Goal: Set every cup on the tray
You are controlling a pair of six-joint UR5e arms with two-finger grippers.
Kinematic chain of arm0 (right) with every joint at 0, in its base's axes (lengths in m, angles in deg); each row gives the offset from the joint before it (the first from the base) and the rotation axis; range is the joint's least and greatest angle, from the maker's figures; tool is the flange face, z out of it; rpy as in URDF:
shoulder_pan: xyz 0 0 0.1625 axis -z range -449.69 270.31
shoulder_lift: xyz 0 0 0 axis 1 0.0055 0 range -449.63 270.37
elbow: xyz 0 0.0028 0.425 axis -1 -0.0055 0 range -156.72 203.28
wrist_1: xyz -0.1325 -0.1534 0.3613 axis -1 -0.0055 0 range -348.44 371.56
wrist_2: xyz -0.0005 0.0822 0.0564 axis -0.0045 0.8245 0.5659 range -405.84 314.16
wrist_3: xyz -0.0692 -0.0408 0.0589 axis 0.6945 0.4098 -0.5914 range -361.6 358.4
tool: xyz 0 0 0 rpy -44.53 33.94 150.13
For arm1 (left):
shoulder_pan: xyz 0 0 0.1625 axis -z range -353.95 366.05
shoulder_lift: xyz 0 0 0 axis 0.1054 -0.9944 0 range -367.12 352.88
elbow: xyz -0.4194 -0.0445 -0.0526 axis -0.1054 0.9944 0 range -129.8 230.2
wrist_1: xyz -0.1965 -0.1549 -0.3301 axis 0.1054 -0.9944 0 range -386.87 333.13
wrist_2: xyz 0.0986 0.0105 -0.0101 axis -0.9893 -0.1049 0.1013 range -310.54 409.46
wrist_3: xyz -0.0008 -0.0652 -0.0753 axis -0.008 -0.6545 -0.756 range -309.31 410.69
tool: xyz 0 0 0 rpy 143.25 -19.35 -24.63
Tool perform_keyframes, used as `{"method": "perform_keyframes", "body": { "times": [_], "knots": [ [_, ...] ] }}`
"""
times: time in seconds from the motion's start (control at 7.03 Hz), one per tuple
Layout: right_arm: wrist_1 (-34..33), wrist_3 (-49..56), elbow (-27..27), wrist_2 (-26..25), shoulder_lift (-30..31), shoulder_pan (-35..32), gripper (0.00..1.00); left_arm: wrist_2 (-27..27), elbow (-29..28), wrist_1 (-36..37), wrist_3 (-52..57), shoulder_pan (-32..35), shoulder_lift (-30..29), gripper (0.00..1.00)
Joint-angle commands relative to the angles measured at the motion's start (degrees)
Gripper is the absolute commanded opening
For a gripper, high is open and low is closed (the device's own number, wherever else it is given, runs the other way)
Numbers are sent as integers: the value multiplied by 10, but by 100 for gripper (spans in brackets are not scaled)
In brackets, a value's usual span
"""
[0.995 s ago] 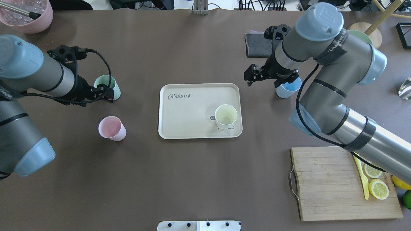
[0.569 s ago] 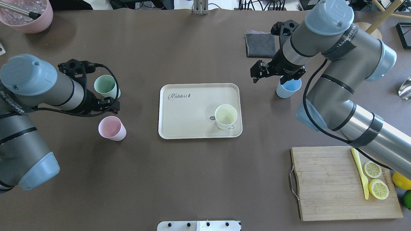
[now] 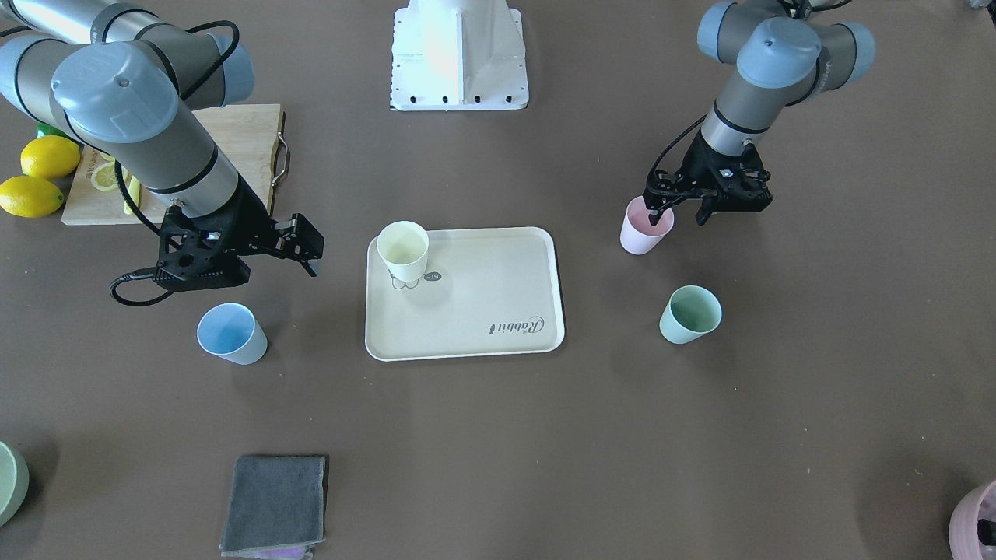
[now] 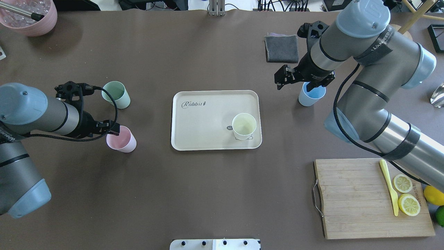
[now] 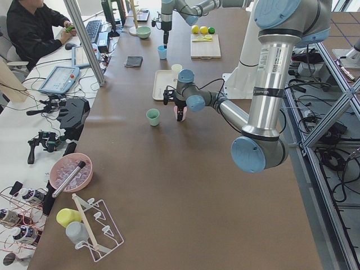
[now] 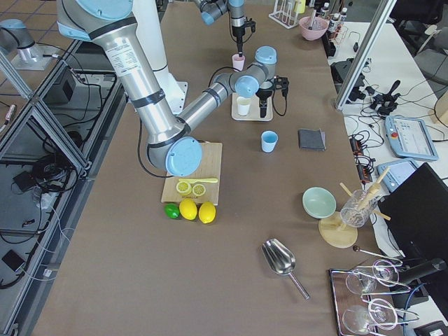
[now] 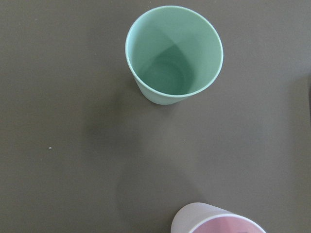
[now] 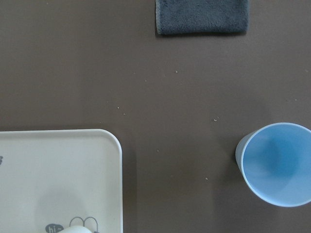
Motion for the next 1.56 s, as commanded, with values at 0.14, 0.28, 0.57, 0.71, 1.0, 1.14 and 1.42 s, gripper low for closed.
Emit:
{"method": "perform_keyframes", "body": {
  "times": [0.14,0.28,0.57,0.71,1.0,1.14,1.42],
  "knots": [
    [-1,0,4,0,4,-5,100,1,3,-4,4,-16,-1,0],
    [0,1,12,1,9,-10,100,1,14,-6,6,-15,-2,0],
    [-1,-1,24,5,13,-10,100,3,13,-7,9,-1,-1,0],
    [-1,-1,23,5,13,-10,100,9,13,-3,28,25,-5,0],
    [-1,2,23,5,21,-11,100,34,-17,92,34,75,-113,0],
    [-1,2,24,5,21,-10,100,31,-28,219,42,75,-208,0],
    [-1,2,23,4,22,-10,100,30,-45,236,36,45,-244,0]
  ]
}}
